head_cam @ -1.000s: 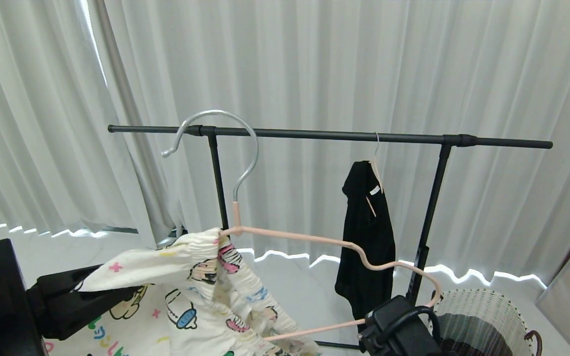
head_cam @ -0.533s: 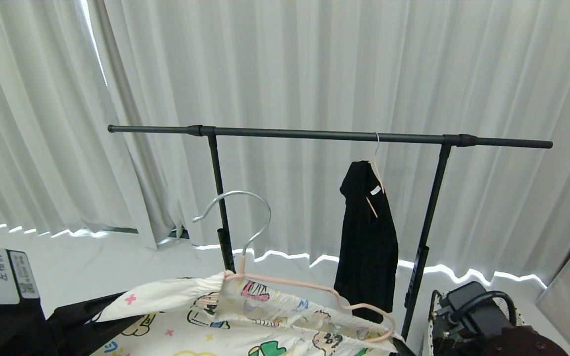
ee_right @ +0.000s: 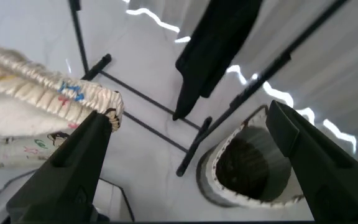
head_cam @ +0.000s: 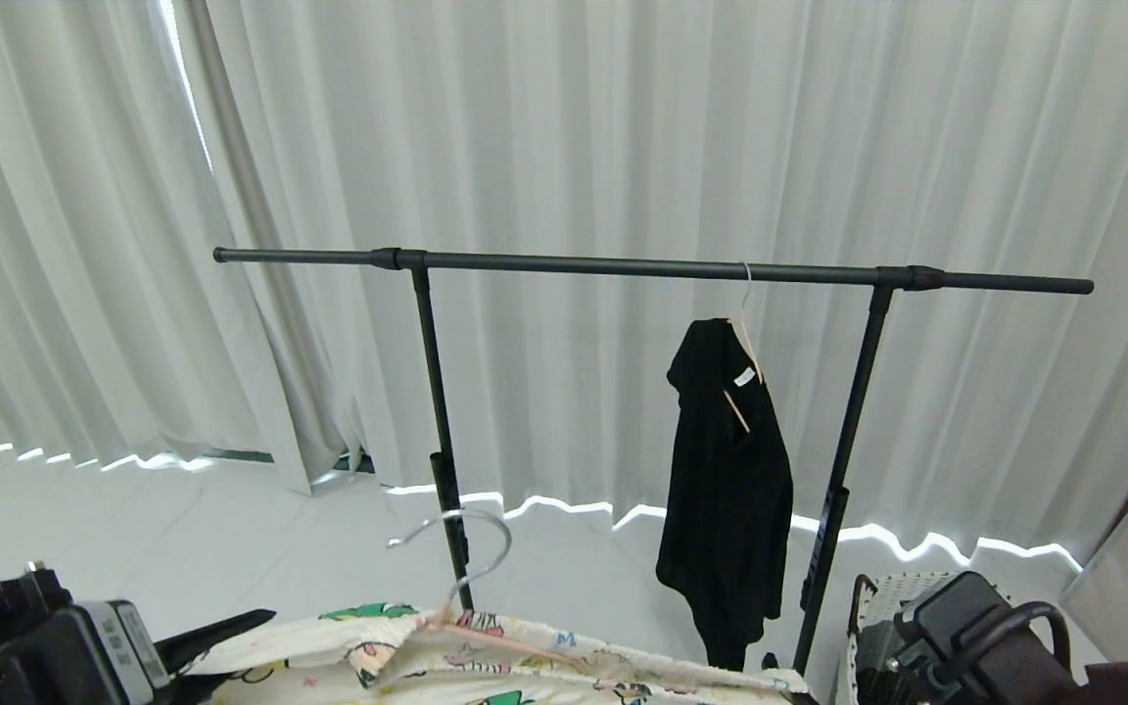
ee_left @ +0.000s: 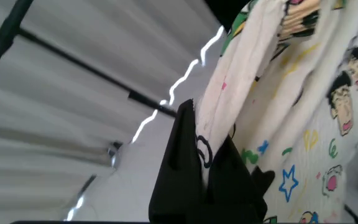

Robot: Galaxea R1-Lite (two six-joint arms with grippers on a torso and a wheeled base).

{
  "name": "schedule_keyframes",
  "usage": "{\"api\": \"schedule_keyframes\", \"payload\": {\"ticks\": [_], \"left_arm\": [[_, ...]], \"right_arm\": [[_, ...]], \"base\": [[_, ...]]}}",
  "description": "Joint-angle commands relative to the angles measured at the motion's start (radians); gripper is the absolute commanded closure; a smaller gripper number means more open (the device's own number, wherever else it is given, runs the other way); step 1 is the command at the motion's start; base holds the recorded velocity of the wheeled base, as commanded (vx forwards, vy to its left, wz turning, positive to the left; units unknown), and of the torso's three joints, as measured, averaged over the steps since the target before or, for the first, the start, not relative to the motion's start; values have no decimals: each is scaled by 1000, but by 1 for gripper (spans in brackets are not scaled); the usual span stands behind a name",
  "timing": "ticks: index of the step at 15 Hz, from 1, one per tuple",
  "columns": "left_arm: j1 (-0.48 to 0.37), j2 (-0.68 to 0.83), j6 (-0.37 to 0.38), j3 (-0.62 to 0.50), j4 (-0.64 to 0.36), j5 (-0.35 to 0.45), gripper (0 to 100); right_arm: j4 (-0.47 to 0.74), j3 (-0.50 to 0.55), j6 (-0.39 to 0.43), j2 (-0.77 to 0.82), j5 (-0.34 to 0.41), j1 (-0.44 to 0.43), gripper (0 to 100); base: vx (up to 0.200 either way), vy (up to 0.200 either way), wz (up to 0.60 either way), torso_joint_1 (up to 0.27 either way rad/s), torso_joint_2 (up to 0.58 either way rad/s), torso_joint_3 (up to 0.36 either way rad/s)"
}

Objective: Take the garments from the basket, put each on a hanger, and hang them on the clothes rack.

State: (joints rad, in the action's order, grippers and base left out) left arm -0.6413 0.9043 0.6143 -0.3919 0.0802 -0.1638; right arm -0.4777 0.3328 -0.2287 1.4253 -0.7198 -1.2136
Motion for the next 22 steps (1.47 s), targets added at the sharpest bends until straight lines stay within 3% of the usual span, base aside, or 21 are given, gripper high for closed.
{"api": "schedule_keyframes", "payload": {"ticks": [1,2,3,7,12,17,22], "left_arm": [[43,33,-44,-1,46,-5,100],[48,51,-96,-2,112,-5,100],[48,54,-100,-1,127,-5,100],[-14,39,-103,2,128,4,100],[-239,42,-119,2,128,46,100],[-310,31,-113,2,131,47,100],[-310,10,-108,-4,131,47,100]], "right_arm": [[-1,19,6,-6,11,-84,0],[-1,42,8,14,39,-145,0],[-1,65,9,27,56,-167,0],[-1,140,58,46,126,-179,0],[-1,261,221,89,364,-173,0],[4,298,224,144,464,-175,0],[42,295,215,139,468,-159,0]], "base": [[0,0,0,0,0,0],[0,0,0,0,0,0],[0,0,0,0,0,0],[0,0,0,0,0,0],[0,0,0,0,0,0],[0,0,0,0,0,0],[0,0,0,0,0,0]]}}
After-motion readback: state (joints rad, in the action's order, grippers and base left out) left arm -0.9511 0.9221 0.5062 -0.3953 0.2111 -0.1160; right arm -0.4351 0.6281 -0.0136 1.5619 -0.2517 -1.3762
